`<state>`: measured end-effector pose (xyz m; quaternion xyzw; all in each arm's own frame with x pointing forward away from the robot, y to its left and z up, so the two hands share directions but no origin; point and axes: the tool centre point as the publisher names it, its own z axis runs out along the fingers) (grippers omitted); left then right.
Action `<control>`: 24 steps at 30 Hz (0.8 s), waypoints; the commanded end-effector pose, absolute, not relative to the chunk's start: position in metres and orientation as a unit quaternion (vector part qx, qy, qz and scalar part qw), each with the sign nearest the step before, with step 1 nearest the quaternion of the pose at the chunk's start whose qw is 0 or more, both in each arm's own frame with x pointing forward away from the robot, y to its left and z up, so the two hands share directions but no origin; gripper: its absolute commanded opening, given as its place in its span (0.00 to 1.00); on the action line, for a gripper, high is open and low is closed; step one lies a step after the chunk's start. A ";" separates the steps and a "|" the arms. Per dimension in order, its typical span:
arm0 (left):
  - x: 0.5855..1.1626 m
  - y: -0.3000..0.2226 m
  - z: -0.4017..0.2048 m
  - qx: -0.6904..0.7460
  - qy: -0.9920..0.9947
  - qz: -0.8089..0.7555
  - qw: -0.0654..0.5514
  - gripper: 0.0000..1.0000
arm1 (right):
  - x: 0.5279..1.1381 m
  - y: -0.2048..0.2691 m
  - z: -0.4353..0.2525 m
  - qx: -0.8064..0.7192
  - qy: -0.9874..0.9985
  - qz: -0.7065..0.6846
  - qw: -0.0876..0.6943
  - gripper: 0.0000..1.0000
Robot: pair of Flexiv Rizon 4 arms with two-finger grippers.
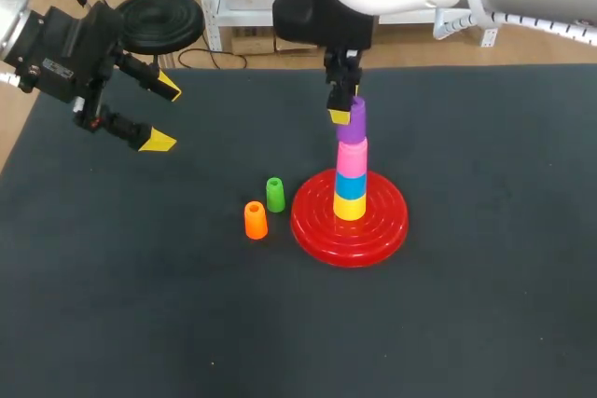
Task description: Pick up and stack the cylinders on the red base in this order: pink,purple,orange,green
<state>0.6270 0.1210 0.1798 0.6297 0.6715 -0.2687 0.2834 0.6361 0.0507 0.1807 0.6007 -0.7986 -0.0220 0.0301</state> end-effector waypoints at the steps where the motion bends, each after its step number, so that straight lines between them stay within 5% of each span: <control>1: 0.626 0.121 0.179 0.630 0.672 -0.268 0.284 1.00 | 0.633 0.050 0.180 0.600 -0.799 -0.021 0.030 0.00; 24: 0.626 0.121 0.179 0.630 0.672 -0.268 0.284 1.00 | 0.631 0.045 0.179 0.587 -0.810 0.002 0.023 0.00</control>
